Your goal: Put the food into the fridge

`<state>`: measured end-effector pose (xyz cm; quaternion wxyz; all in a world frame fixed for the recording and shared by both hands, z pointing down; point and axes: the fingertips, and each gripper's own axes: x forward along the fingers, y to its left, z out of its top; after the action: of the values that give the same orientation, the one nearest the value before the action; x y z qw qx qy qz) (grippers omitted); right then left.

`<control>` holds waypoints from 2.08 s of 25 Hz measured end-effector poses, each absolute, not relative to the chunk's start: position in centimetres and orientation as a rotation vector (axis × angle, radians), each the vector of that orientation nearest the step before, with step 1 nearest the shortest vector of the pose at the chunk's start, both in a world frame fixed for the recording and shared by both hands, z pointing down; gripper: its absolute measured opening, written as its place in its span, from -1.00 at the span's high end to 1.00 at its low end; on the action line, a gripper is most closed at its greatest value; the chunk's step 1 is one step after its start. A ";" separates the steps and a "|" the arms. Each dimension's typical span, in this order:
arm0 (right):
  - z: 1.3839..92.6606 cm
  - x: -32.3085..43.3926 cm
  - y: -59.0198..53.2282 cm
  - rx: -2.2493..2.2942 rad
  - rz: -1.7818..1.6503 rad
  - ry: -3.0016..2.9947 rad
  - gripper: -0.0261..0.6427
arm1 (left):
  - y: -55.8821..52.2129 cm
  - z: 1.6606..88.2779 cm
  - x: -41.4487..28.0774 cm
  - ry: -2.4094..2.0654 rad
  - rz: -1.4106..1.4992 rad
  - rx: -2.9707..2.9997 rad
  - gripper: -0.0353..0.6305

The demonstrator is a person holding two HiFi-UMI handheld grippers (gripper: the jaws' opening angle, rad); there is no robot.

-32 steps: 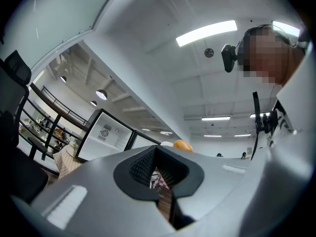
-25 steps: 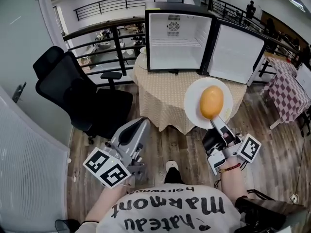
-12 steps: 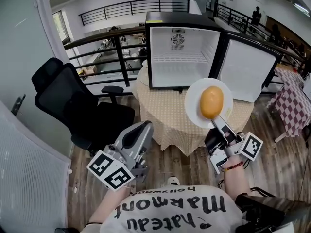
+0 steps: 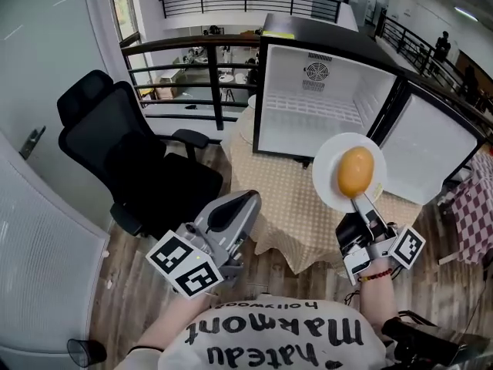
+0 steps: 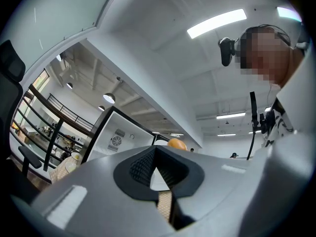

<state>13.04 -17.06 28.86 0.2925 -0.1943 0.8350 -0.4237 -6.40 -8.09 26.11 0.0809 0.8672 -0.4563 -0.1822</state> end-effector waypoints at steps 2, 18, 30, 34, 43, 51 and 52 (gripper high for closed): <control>29.4 13.1 -19.1 -0.506 -1.140 2.229 0.83 | -9.9 26.8 -6.2 -1.370 -0.549 2.582 0.88; 30.6 12.0 -29.4 -0.441 -1.175 2.243 0.83 | -21.1 28.4 -4.5 -1.362 -0.491 2.594 0.88; 32.4 10.6 -31.7 -0.455 -1.226 2.205 0.83 | -23.6 29.7 -5.3 -1.343 -0.449 2.579 0.88; 32.9 9.5 -34.1 -0.475 -1.228 2.187 0.83 | -26.5 30.0 -6.6 -1.318 -0.436 2.578 0.88; 33.0 6.9 -40.6 -0.542 -1.230 2.114 0.83 | -34.0 29.6 -9.0 -1.207 -0.368 2.611 0.88; 33.6 5.6 -45.9 -0.624 -1.220 2.053 0.83 | -39.9 30.2 -10.0 -1.095 -0.323 2.632 0.88; 33.7 5.6 -46.8 -0.635 -1.219 2.049 0.83 | -40.8 30.4 -10.0 -1.084 -0.313 2.631 0.88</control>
<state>5.58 -46.79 33.72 0.3309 -0.2428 0.7837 -0.4662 -10.00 -40.76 30.44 0.1390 0.9101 -0.3751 -0.1083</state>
